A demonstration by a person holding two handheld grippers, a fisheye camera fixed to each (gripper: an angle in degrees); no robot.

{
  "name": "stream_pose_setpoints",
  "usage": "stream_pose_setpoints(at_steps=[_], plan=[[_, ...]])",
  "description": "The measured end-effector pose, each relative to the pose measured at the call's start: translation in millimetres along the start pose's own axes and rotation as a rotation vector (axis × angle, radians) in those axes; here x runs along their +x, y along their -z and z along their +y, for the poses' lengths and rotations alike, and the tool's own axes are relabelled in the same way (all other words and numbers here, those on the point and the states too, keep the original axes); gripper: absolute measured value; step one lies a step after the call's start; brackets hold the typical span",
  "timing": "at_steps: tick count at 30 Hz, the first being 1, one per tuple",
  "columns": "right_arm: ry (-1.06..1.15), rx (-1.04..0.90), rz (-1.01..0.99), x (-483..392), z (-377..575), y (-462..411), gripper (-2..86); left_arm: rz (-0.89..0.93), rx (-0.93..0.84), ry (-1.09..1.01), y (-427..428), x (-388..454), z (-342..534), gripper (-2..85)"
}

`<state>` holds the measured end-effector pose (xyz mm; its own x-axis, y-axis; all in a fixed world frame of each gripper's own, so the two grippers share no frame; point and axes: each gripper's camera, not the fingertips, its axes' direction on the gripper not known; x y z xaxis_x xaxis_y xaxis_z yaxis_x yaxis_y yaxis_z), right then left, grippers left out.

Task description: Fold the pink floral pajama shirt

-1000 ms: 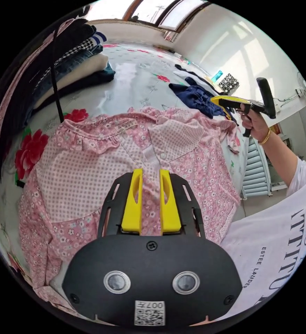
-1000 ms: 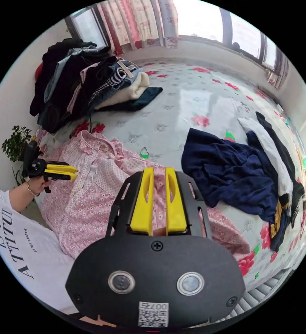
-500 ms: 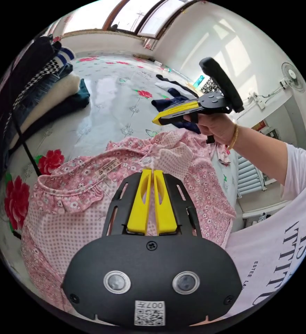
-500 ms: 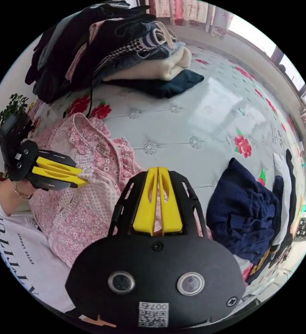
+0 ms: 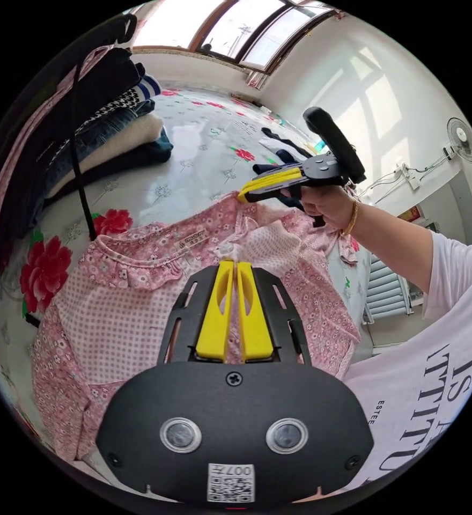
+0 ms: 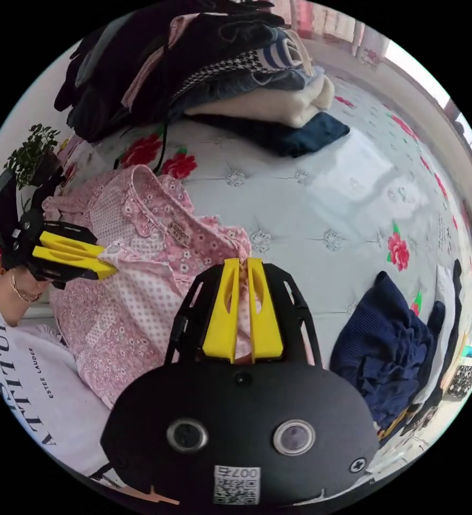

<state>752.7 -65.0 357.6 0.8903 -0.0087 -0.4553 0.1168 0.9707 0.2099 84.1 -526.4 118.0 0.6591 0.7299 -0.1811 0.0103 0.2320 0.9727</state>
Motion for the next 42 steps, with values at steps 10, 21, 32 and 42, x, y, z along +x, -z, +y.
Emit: stream_pose_setpoints(at_steps=[10, 21, 32, 42], plan=[[-0.298, 0.085, -0.117, 41.0, 11.3, -12.6, 3.3, -0.131, -0.141, 0.036, -55.7, -25.5, -40.0, 2.3], [-0.364, 0.143, -0.065, -16.5, 220.3, 47.4, 4.9, -0.182, -0.075, 0.112, 33.0, 19.1, 9.8, 6.1], [-0.343, -0.163, -0.115, -115.0, 414.4, 16.6, 6.6, -0.069, -0.21, -0.059, 84.1, 207.6, 110.7, 8.2], [-0.009, -0.229, 0.186, -197.1, 464.7, -37.1, 5.5, -0.346, -0.378, -0.183, 76.8, 285.7, 125.7, 8.2]])
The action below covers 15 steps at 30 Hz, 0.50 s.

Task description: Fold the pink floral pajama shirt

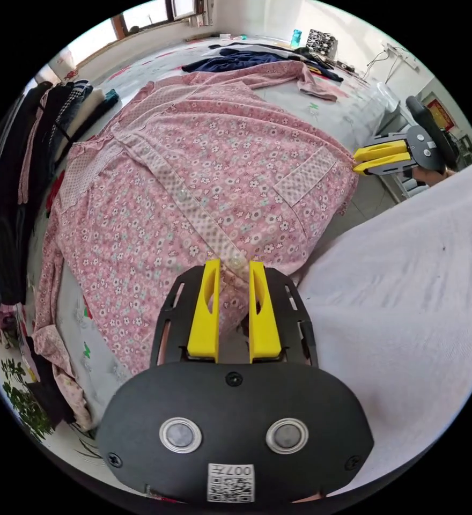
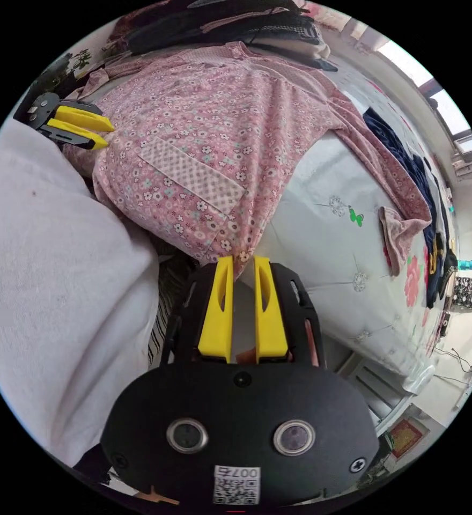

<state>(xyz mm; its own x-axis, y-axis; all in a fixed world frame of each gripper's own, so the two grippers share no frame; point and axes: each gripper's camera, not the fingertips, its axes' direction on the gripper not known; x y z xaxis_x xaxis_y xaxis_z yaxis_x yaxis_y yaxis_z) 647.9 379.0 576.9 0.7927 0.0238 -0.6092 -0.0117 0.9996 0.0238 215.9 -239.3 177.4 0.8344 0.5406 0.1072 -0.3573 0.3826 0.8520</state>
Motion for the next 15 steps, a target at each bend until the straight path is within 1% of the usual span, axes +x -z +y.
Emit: stream_pose_setpoints(at_steps=[3, 5, 6, 7, 8, 10, 11, 13, 15], plan=[[-0.032, -0.054, -0.026, 9.2, 14.5, -7.6, 5.2, 0.017, -0.023, 0.156, 21.9, -23.1, 16.9, 7.8], [-0.015, 0.004, -0.038, 7.5, 22.9, 4.8, 5.2, 0.044, -0.026, 0.273, 41.2, -47.9, 35.4, 8.1], [0.012, 0.083, -0.056, 1.2, 26.5, 18.4, 5.1, 0.047, -0.018, 0.292, 47.0, -53.3, 39.4, 8.0], [0.06, 0.145, -0.1, -8.8, 25.5, 29.9, 5.1, 0.049, -0.006, 0.321, 57.6, -63.3, 45.2, 7.9], [0.089, 0.166, -0.13, -14.9, 22.9, 34.1, 5.1, 0.045, -0.002, 0.354, 66.3, -74.7, 48.6, 7.8], [0.174, 0.226, -0.264, -43.0, 1.6, 44.4, 5.1, 0.059, 0.016, 0.43, 79.1, -98.1, 52.6, 7.5], [0.194, 0.235, -0.305, -51.0, -5.7, 45.2, 5.2, 0.084, 0.042, 0.499, 88.6, -118.1, 56.4, 7.3], [0.27, 0.224, -0.452, -87.0, -39.9, 40.0, 5.3, 0.127, 0.096, 0.618, 104.2, -153.1, 64.8, 7.1], [0.33, 0.161, -0.491, -117.1, -64.6, 26.0, 5.4, 0.176, 0.159, 0.744, 120.4, -193.4, 77.7, 7.2]])
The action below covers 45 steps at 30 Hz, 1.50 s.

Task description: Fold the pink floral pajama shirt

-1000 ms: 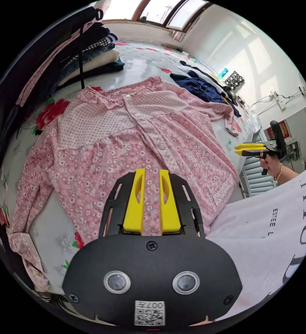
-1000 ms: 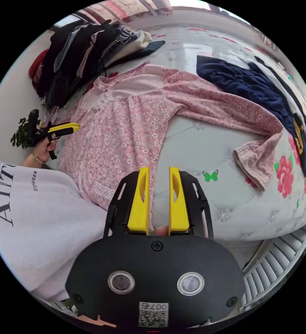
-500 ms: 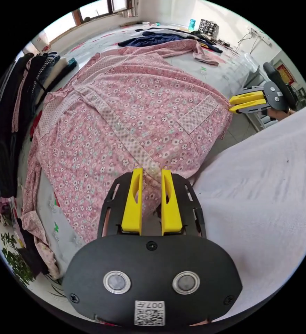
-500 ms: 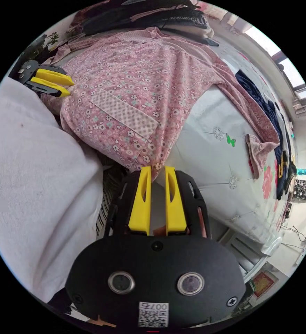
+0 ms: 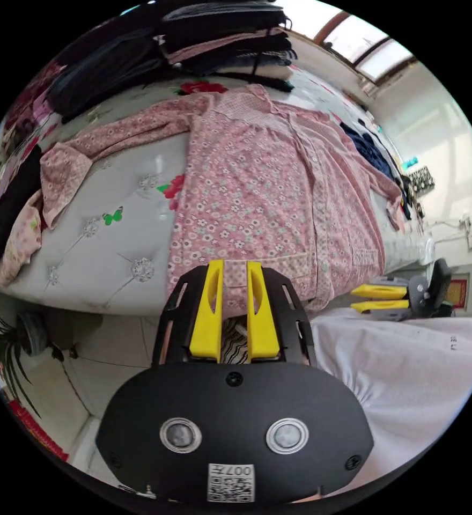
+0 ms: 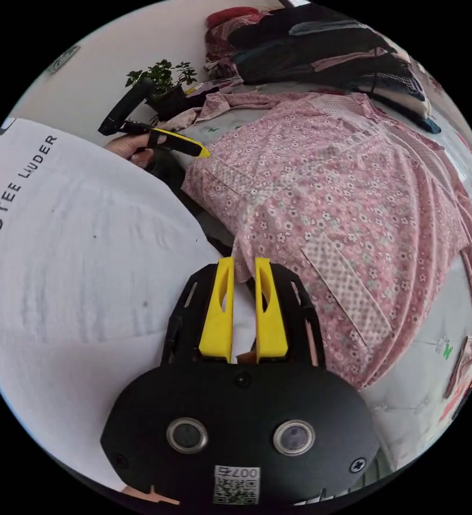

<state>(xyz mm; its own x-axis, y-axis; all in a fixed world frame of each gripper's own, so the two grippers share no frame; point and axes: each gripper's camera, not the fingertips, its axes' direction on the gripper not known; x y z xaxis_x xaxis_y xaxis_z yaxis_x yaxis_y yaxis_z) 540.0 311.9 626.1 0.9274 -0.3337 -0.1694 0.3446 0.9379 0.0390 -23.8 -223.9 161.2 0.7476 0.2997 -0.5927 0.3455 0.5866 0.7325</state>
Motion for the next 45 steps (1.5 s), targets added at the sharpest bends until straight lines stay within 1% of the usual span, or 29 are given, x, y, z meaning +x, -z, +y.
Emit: stream_pose_setpoints(at_steps=[2, 4, 6, 8, 9, 12, 15, 17, 18, 19, 20, 22, 24, 26, 27, 28, 29, 30, 31, 32, 34, 36, 39, 41, 42, 44, 45], plan=[[-0.006, -0.093, -0.024, -2.3, -18.0, -35.7, 5.6, 0.068, 0.059, 0.153, 28.8, -50.7, -24.5, 7.7], [-0.045, -0.281, -0.087, 3.6, -27.3, -82.7, 5.9, 0.094, 0.115, 0.244, 49.0, -88.2, -41.5, 8.3], [-0.07, -0.314, -0.152, 2.1, -29.4, -90.8, 6.3, 0.105, 0.147, 0.33, 64.4, -124.7, -59.3, 9.1], [-0.086, -0.292, -0.141, -3.3, -31.5, -80.9, 6.6, 0.122, 0.177, 0.43, 81.2, -170.5, -81.8, 10.8], [-0.094, -0.277, -0.096, -7.2, -33.8, -70.1, 6.8, 0.116, 0.183, 0.451, 85.3, -180.4, -86.7, 11.0], [-0.162, -0.201, -0.034, -9.7, -42.2, -35.4, 7.2, 0.009, 0.196, 0.464, 100.0, -209.5, -111.2, 11.9], [-0.275, -0.086, -0.015, -6.0, -52.4, -2.3, 7.4, -0.107, 0.131, 0.447, 95.6, -224.5, -133.0, 12.0], [-0.328, -0.037, -0.023, -4.2, -60.8, 10.6, 7.5, -0.258, 0.133, 0.391, 99.3, -220.5, -142.9, 9.3], [-0.349, -0.004, -0.015, -4.7, -66.8, 17.2, 7.4, -0.301, 0.122, 0.364, 98.9, -217.0, -145.8, 8.8], [-0.366, 0.018, -0.001, -5.8, -72.9, 21.9, 7.4, -0.356, 0.117, 0.285, 98.8, -206.7, -149.9, 7.6], [-0.374, 0.028, 0.005, -6.5, -75.9, 23.6, 7.3, -0.379, 0.116, 0.243, 100.6, -199.7, -151.4, 5.3], [-0.394, 0.062, 0.017, -9.6, -87.1, 29.0, 7.0, -0.383, 0.102, 0.253, 109.2, -197.8, -151.5, 1.8], [-0.396, 0.073, 0.029, -12.8, -94.8, 32.2, 6.8, -0.294, 0.165, 0.244, 133.3, -198.1, -145.9, 0.0], [-0.393, 0.067, 0.052, -16.2, -102.2, 36.2, 6.4, -0.136, 0.371, 0.233, 189.9, -201.0, -127.9, -0.6], [-0.39, 0.073, 0.081, -19.2, -106.0, 40.7, 6.2, -0.097, 0.415, 0.23, 204.9, -203.1, -124.2, -0.7], [-0.39, 0.084, 0.105, -21.6, -109.2, 45.9, 6.0, -0.019, 0.513, 0.217, 237.6, -208.8, -116.4, -0.8], [-0.391, 0.09, 0.114, -22.3, -110.6, 48.4, 5.9, 0.011, 0.624, 0.217, 272.5, -215.8, -106.6, -0.8], [-0.399, 0.101, 0.128, -22.8, -113.2, 53.3, 5.7, 0.015, 0.673, 0.223, 288.7, -220.0, -101.6, -0.9], [-0.408, 0.118, 0.144, -22.8, -115.3, 58.1, 5.5, 0.044, 0.762, 0.238, 316.3, -230.9, -92.1, -0.9], [-0.412, 0.127, 0.149, -22.6, -116.4, 60.5, 5.5, 0.109, 0.823, 0.246, 334.8, -244.0, -85.1, -0.9], [-0.434, 0.166, 0.154, -19.9, -120.4, 67.8, 5.5, 0.179, 0.891, 0.269, 348.2, -259.8, -74.8, -0.9], [-0.455, 0.193, 0.144, -16.9, -123.4, 71.6, 5.5, 0.219, 0.914, 0.244, 352.0, -259.5, -69.8, -0.9], [-0.492, 0.24, 0.131, -14.8, -127.4, 80.2, 5.6, 0.315, 0.935, 0.092, 355.7, -223.5, -77.7, -0.9], [-0.512, 0.274, 0.132, -14.7, -128.9, 89.7, 5.8, 0.41, 0.954, -0.139, 369.0, -163.1, -97.4, -0.8], [-0.523, 0.297, 0.132, -14.1, -129.4, 97.6, 6.0, 0.443, 0.961, -0.214, 373.9, -143.6, -102.2, -0.8], [-0.547, 0.329, 0.153, -12.5, -129.4, 111.5, 6.2, 0.577, 0.956, -0.573, 391.9, -47.9, -116.9, -0.5], [-0.569, 0.354, 0.182, -10.9, -128.4, 121.4, 6.3, 0.612, 0.94, -0.668, 393.9, -20.7, -118.9, -0.3]])
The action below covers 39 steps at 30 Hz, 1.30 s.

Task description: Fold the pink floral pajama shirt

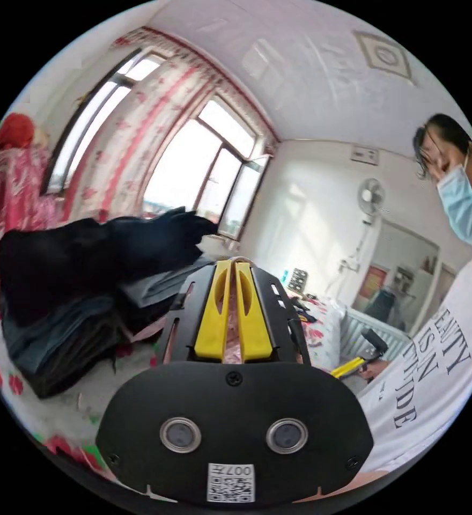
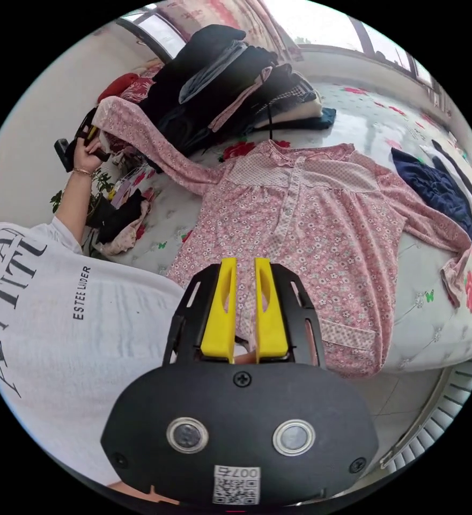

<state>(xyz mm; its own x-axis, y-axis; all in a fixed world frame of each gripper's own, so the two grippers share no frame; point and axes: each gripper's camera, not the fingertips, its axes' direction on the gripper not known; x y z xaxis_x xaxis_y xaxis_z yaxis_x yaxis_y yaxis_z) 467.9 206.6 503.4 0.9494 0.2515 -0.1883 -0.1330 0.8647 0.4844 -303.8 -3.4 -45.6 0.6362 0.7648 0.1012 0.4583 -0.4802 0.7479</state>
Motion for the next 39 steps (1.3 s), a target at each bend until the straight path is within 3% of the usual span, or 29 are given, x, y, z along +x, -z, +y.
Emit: stream_pose_setpoints(at_steps=[2, 6, 12, 15, 21, 26, 27, 33, 37, 39], plan=[[-0.038, 0.047, 0.028, 6.4, -5.1, 12.6, 6.4, 0.239, -0.124, -0.172, -89.4, 69.7, -18.0, 1.5], [-0.171, 0.131, 0.03, 36.8, -10.6, 29.1, 7.0, 0.288, -0.453, -0.246, -220.3, 143.1, 22.7, 9.4], [-0.328, 0.16, -0.008, 88.9, -6.3, 31.2, 7.7, 0.028, -0.633, -0.147, -263.9, 147.9, 154.5, 11.1], [-0.325, 0.11, 0.012, 112.6, -21.3, 19.7, 8.1, -0.064, -0.838, 0.004, -279.8, 122.9, 234.3, 11.1], [-0.192, 0.033, 0.079, 148.6, -94.3, -0.5, 7.5, -0.263, -1.082, 0.051, -310.8, 105.5, 329.3, 10.2], [-0.027, -0.23, 0.127, 166.9, -143.2, -60.4, 4.1, -0.429, -1.284, -0.007, -371.6, 93.5, 383.9, 0.7], [0.012, -0.309, 0.151, 171.0, -145.4, -72.1, 2.9, -0.433, -1.292, -0.03, -375.6, 93.7, 387.7, 0.4], [0.16, -0.278, 0.056, 178.3, -142.5, -8.4, 1.2, -0.448, -1.297, -0.127, -376.3, 94.1, 396.0, -0.6], [0.031, -0.299, -0.084, 204.4, -122.7, -9.6, 3.7, -0.429, -1.249, 0.057, -359.5, 69.7, 398.2, 0.4], [-0.033, -0.208, -0.095, 219.1, -116.0, 8.7, 5.7, -0.439, -1.196, 0.174, -345.9, 55.8, 389.3, 0.6]])
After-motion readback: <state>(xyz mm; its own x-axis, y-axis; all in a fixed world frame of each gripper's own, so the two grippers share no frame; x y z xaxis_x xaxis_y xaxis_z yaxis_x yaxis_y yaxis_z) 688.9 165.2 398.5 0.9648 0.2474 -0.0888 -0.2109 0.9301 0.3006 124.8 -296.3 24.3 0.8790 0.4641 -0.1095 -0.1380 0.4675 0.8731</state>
